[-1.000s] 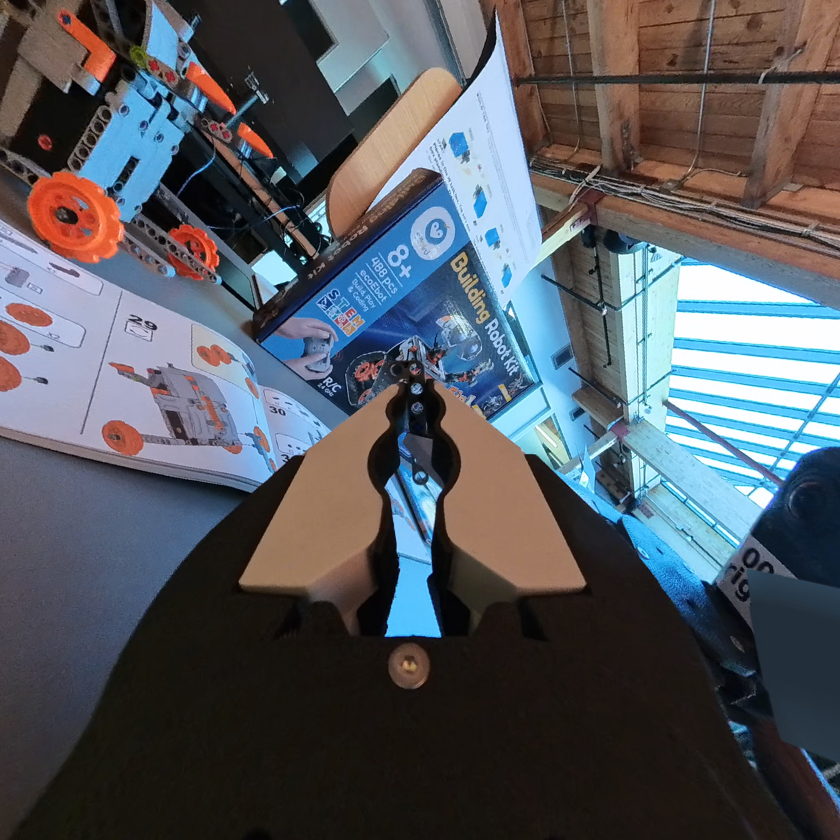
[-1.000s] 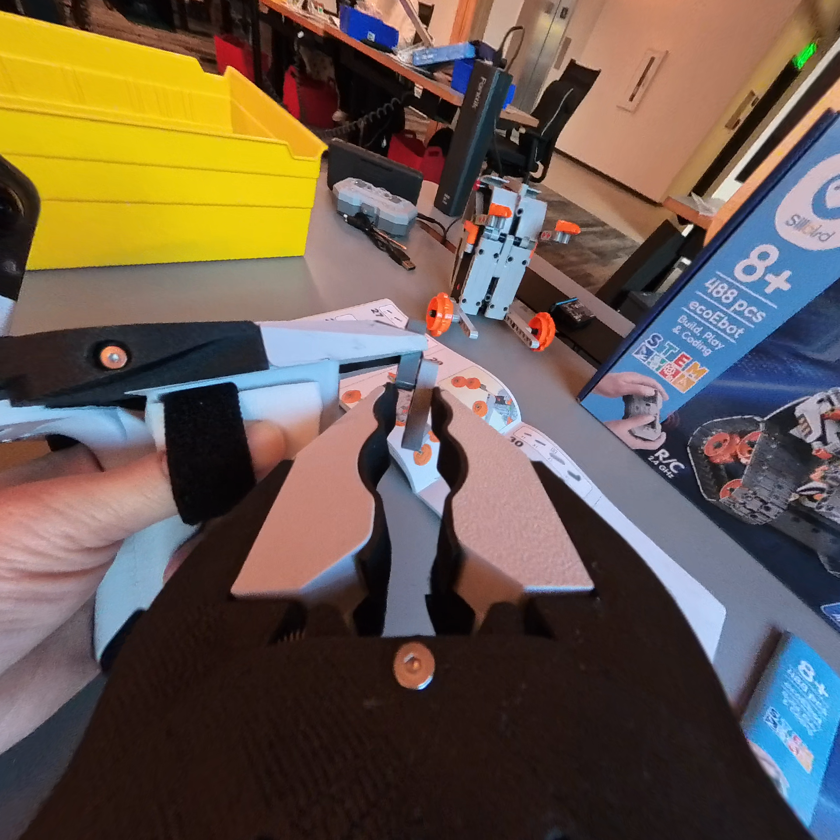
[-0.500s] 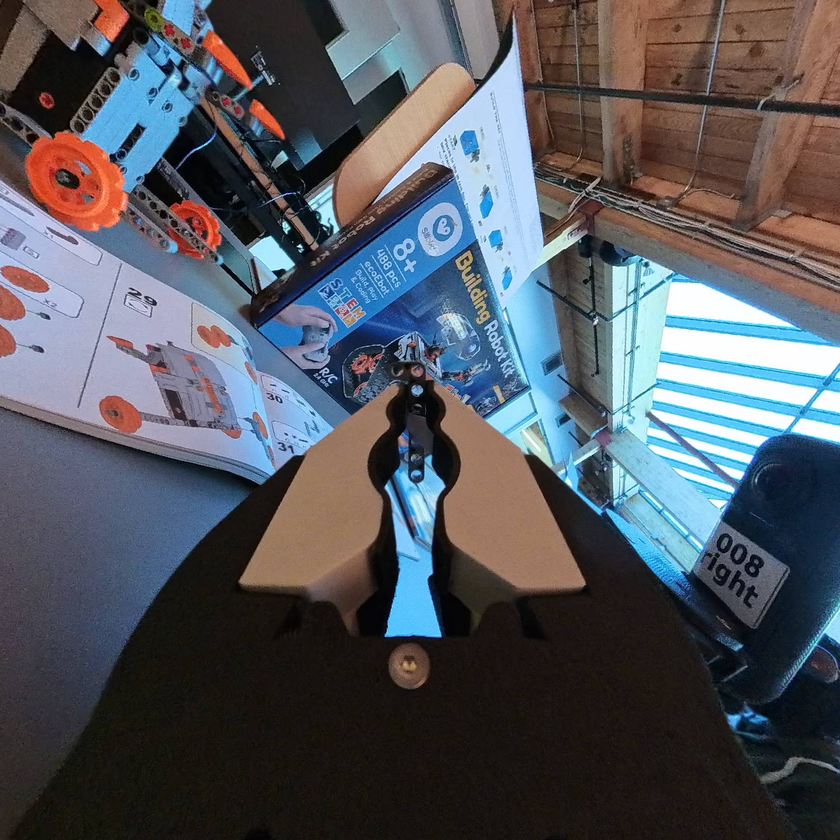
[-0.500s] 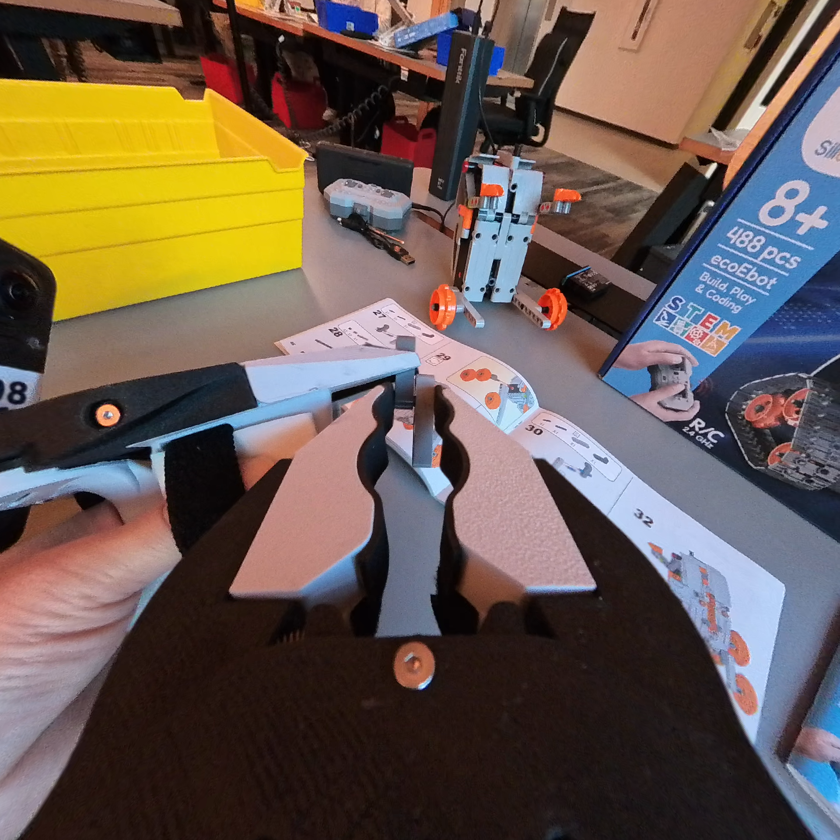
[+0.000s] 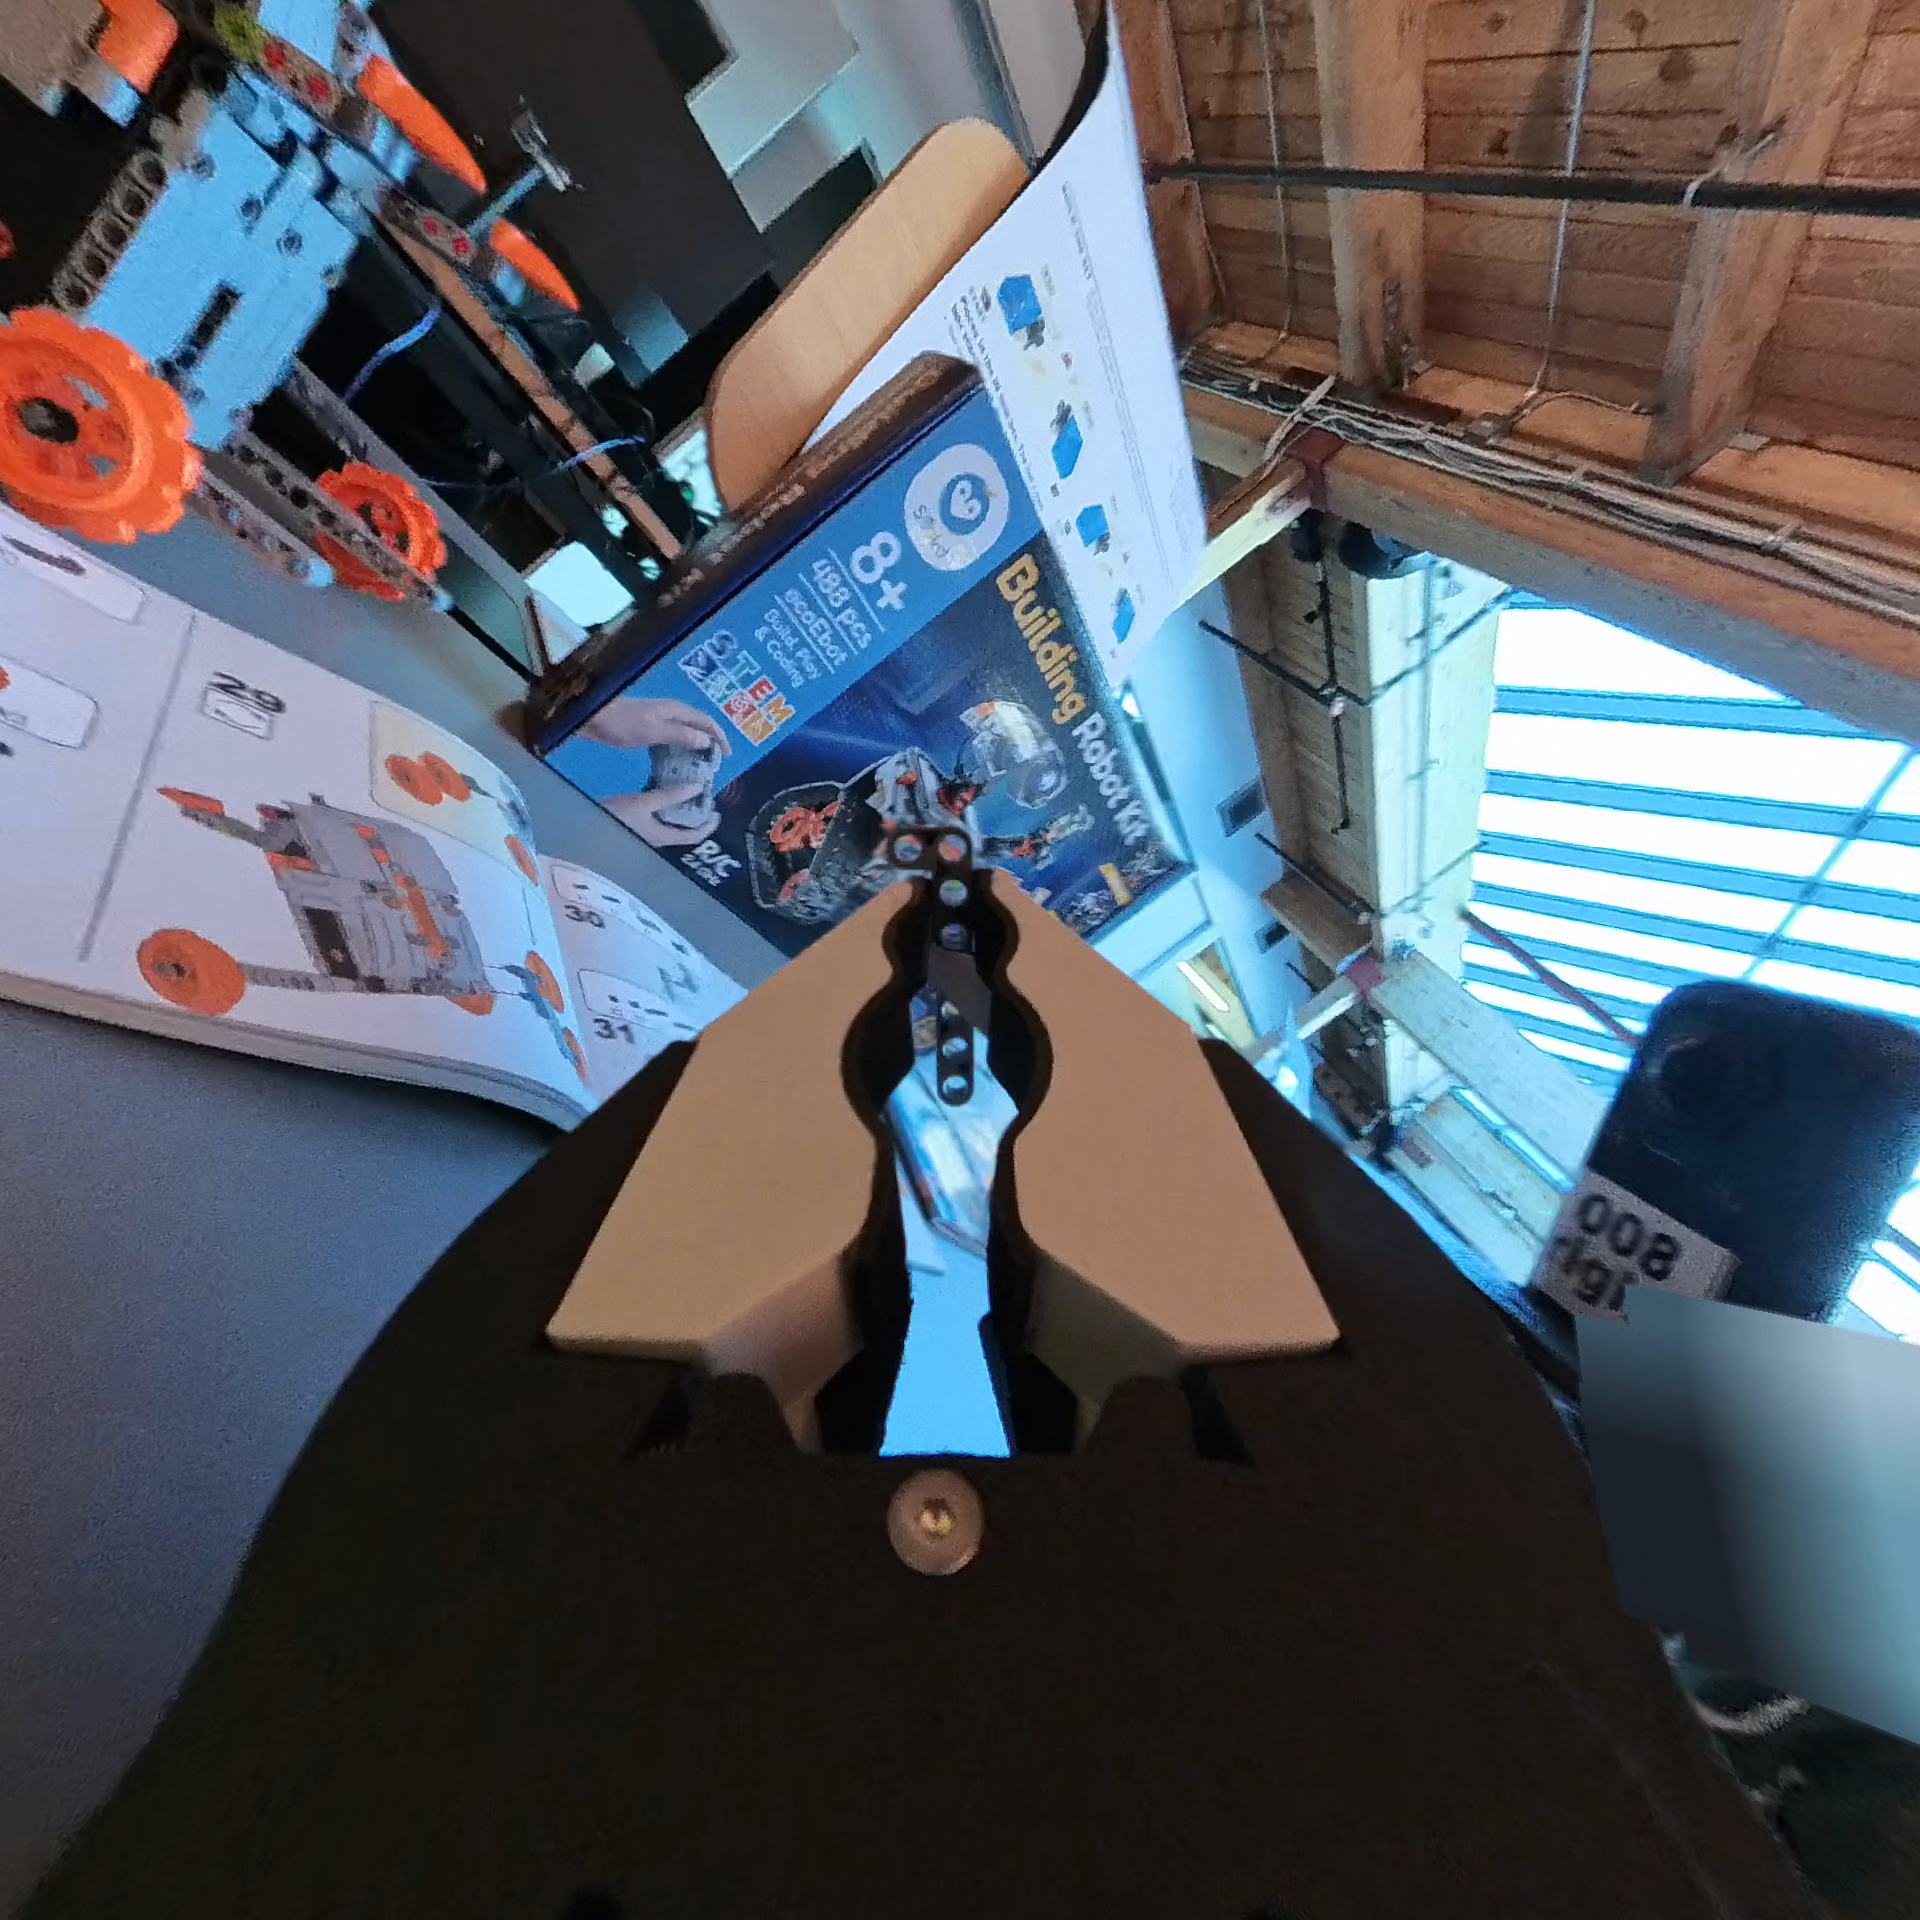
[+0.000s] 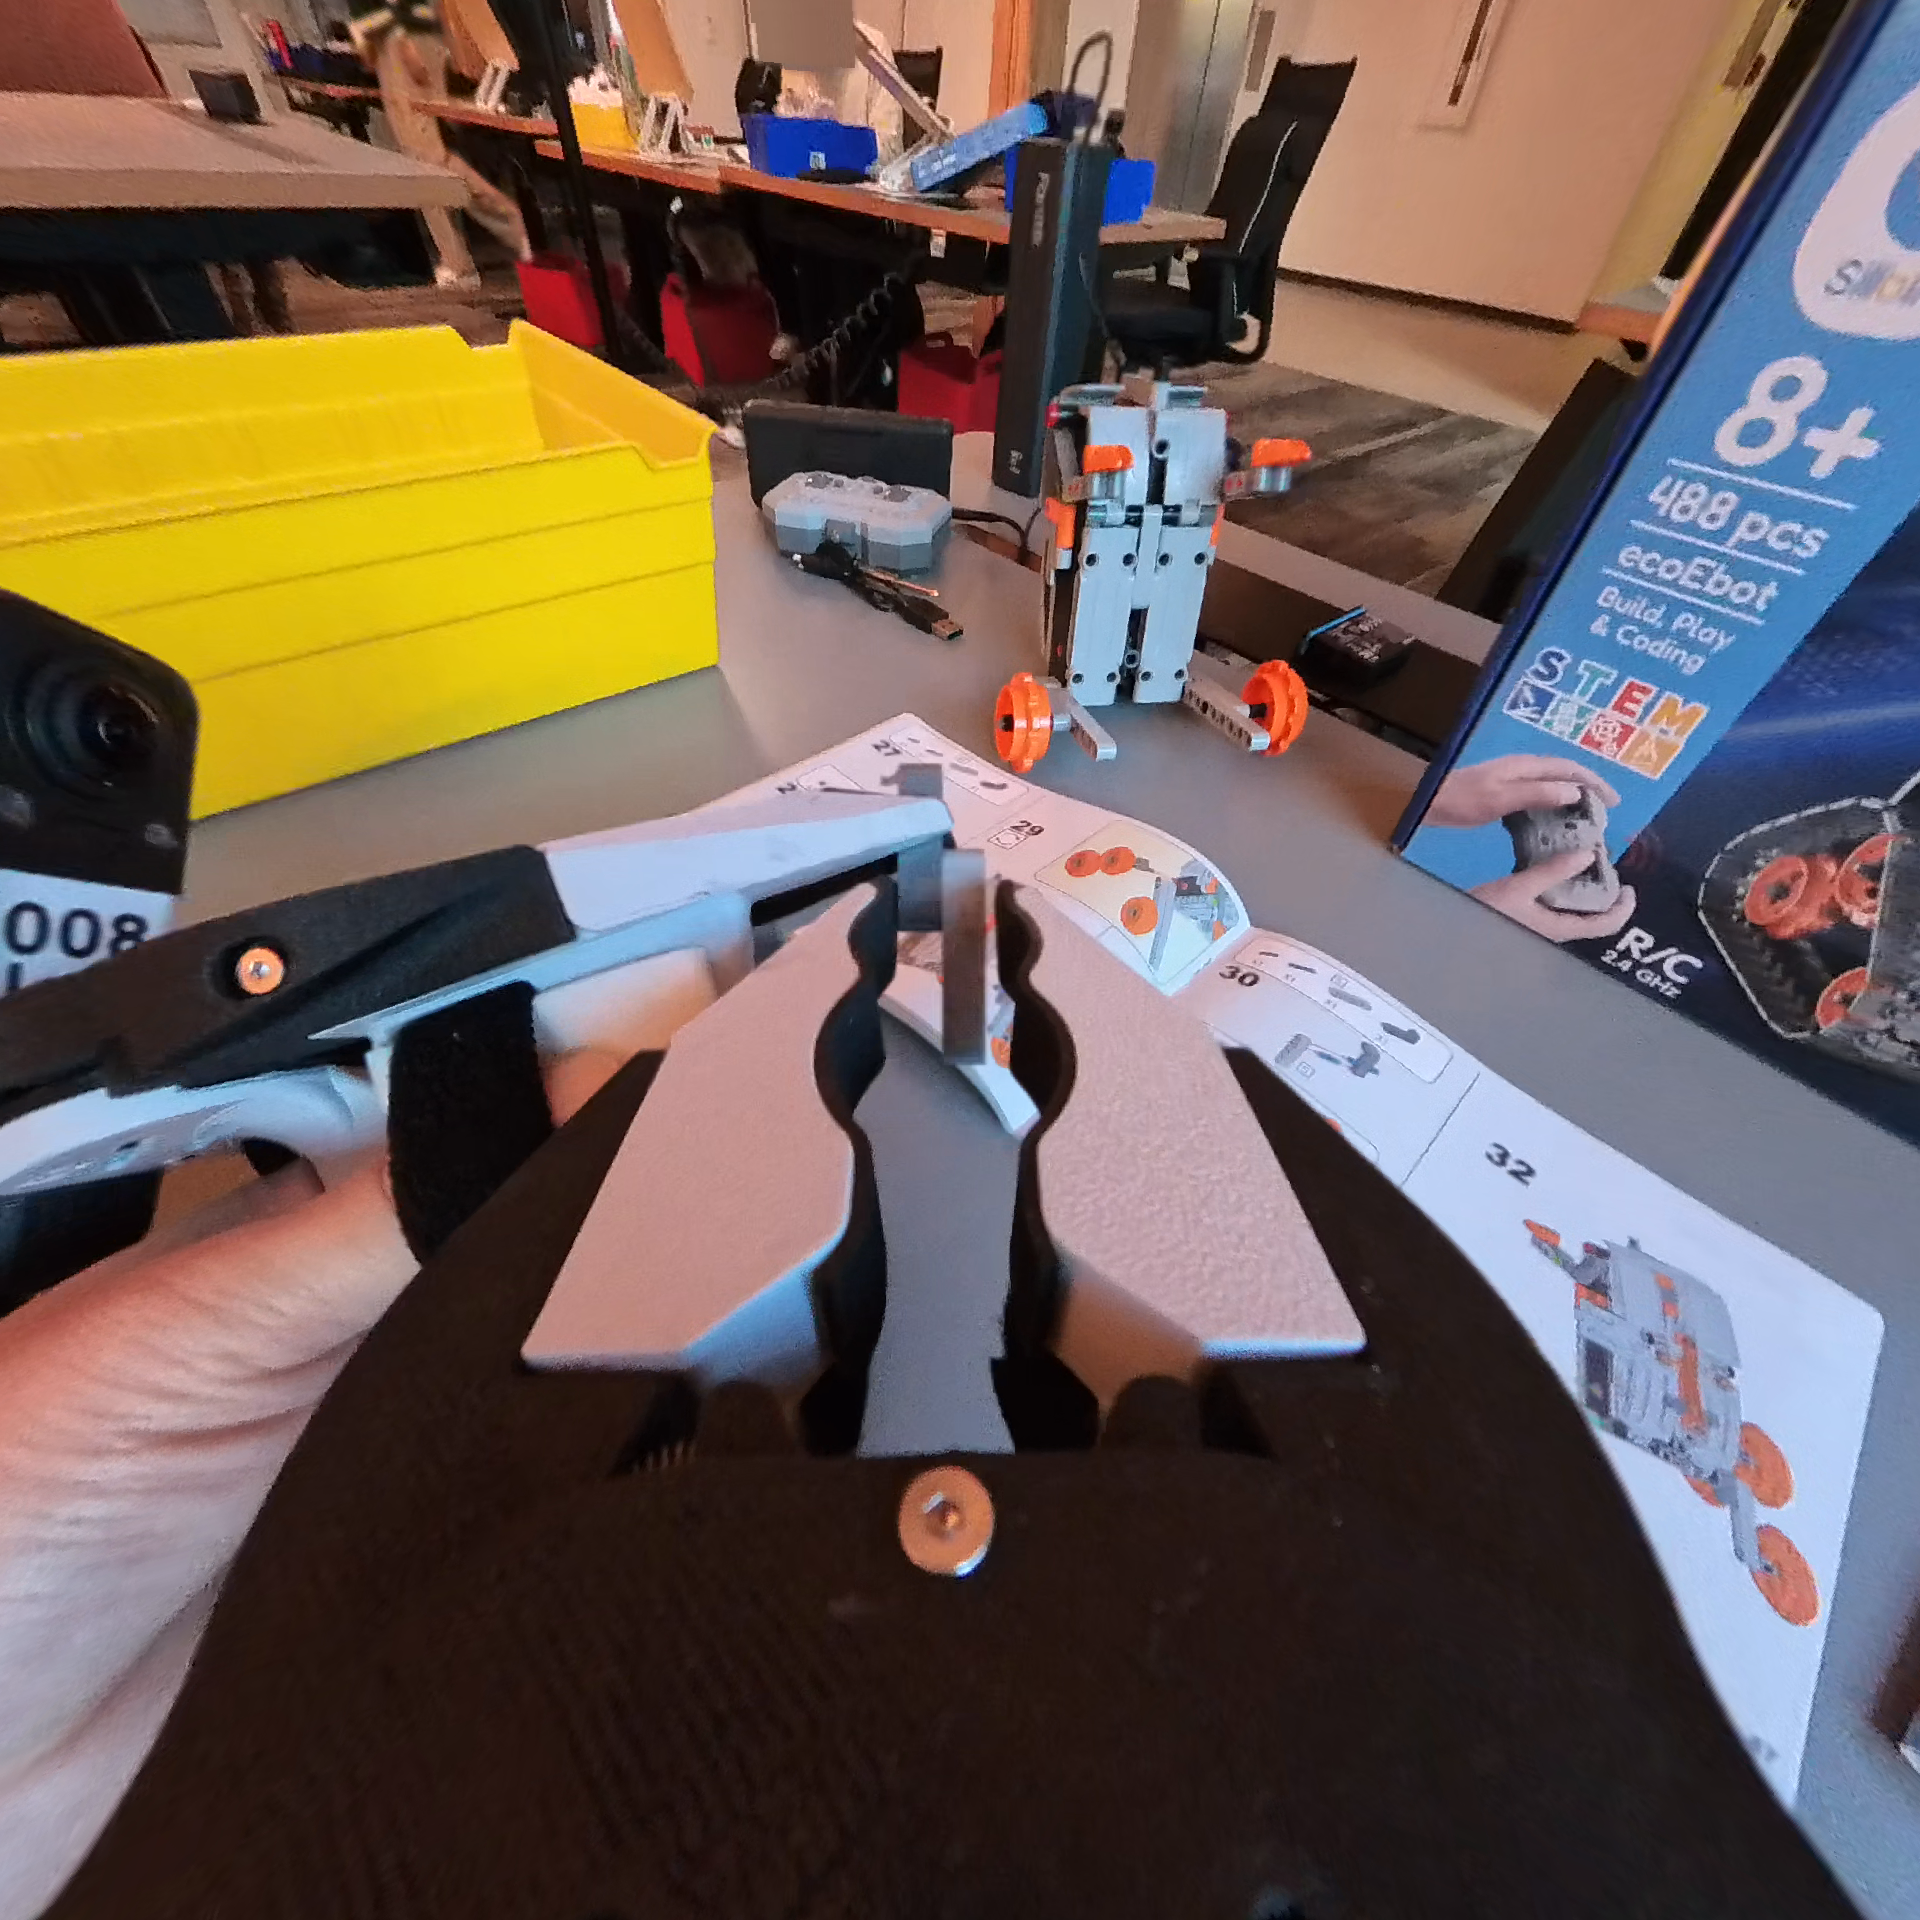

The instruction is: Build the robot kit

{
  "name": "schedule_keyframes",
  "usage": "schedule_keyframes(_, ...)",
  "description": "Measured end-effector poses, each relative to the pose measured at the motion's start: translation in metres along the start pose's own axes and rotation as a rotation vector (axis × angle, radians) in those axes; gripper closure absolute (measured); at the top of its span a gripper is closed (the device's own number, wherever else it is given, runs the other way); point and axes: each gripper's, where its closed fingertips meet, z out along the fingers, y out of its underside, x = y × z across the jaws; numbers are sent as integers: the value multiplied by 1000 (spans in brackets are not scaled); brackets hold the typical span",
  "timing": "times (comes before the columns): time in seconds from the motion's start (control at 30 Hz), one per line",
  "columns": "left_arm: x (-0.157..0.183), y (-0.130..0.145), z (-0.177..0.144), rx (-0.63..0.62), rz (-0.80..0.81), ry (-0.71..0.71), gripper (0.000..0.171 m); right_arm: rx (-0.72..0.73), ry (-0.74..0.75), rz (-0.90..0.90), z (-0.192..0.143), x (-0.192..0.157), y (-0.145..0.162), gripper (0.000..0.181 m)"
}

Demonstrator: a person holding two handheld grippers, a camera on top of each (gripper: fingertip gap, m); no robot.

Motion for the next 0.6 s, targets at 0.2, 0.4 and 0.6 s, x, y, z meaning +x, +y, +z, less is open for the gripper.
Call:
schedule_keyframes(0.2, 21, 0, 5, 1, 105, 65, 167, -26, -35, -70, -6, 3, -3, 168)
schedule_keyframes(0.4, 6, -1, 2, 3, 47, 14, 167, -29, 36, 1, 4, 0, 2, 167)
schedule_keyframes(0.6, 11, -1, 4, -9, 76, 29, 167, -12, 23, -6, 1, 3, -2, 167)
